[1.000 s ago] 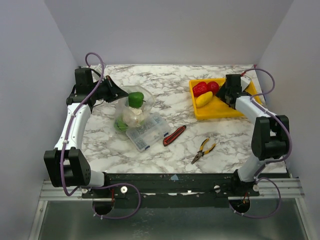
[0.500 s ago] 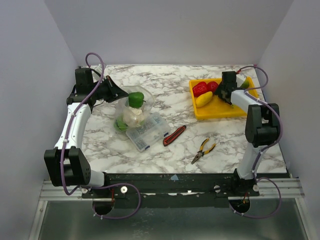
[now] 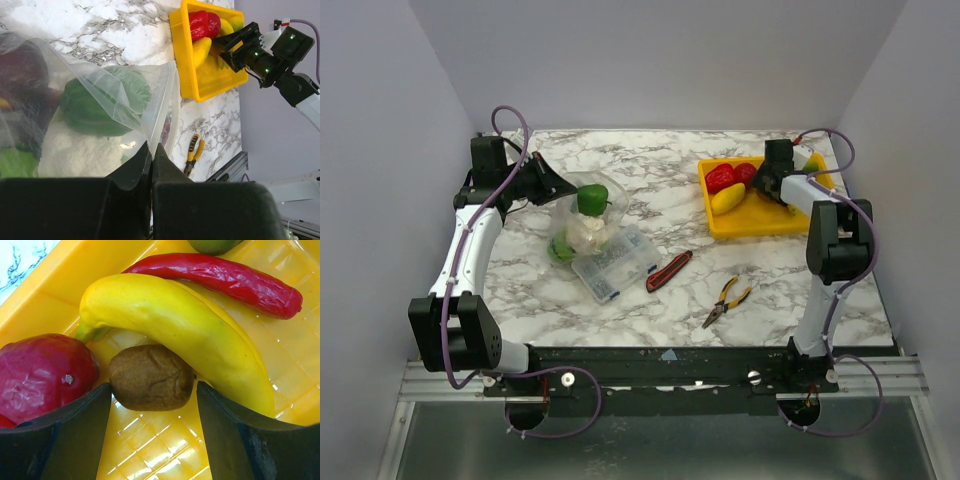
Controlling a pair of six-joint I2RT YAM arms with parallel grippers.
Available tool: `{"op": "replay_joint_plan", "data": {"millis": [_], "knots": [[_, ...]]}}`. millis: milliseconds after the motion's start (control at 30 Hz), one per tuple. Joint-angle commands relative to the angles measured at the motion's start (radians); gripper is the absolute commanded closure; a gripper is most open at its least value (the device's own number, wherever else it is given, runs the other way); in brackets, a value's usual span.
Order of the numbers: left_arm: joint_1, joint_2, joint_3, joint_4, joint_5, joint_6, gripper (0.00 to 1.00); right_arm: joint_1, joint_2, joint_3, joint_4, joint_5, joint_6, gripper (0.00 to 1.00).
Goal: Place the food in the zip-top bag and seal the zipper
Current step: Pick up the fake fruit from the bin.
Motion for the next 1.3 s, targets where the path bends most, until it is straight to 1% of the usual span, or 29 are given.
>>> {"op": "replay_joint_plan", "data": {"millis": [0, 133, 333, 433, 567, 633, 833, 900, 1000, 1100, 1167, 1267], "knots": [[0.007, 0.006, 0.017, 0.012, 0.013, 0.002, 1.0, -0.012, 0.046, 0.046, -0.021, 0.03, -0.031, 0.28], [0.005, 0.007, 0.017, 0.011, 0.015, 0.002, 1.0, -0.011, 0.06, 0.052, -0.018, 0.014, -0.041, 0.3], [0.007, 0.007, 0.015, 0.013, 0.018, -0.002, 1.0, -0.012, 0.042, 0.03, -0.015, -0.007, -0.056, 0.41], [0.006, 0.009, 0.016, 0.016, 0.019, -0.004, 1.0, -0.011, 0.005, 0.002, -0.013, -0.036, -0.059, 0.5], [0.006, 0.009, 0.014, 0.017, 0.02, -0.004, 1.0, -0.011, -0.069, -0.061, -0.002, -0.102, -0.064, 0.65], [0.006, 0.01, 0.016, 0.016, 0.019, -0.004, 1.0, -0.01, -0.116, -0.098, 0.013, -0.156, -0.068, 0.72], [0.006, 0.011, 0.014, 0.017, 0.019, -0.006, 1.0, 0.009, -0.27, -0.219, 0.039, -0.245, -0.063, 0.94], [0.007, 0.01, 0.014, 0.017, 0.021, -0.007, 1.0, 0.019, -0.33, -0.26, 0.058, -0.287, -0.062, 0.99], [0.006, 0.009, 0.013, 0.018, 0.021, -0.007, 1.0, 0.049, -0.419, -0.32, 0.099, -0.355, -0.06, 1.0], [0.005, 0.007, 0.011, 0.019, 0.02, -0.007, 1.0, 0.092, -0.486, -0.343, 0.117, -0.398, -0.051, 1.0], [0.006, 0.005, 0.011, 0.019, 0.02, -0.007, 1.0, 0.134, -0.51, -0.34, 0.125, -0.447, -0.044, 1.0], [0.007, 0.005, 0.011, 0.02, 0.02, -0.007, 1.0, 0.231, -0.525, -0.318, 0.134, -0.467, -0.044, 1.0]]}}
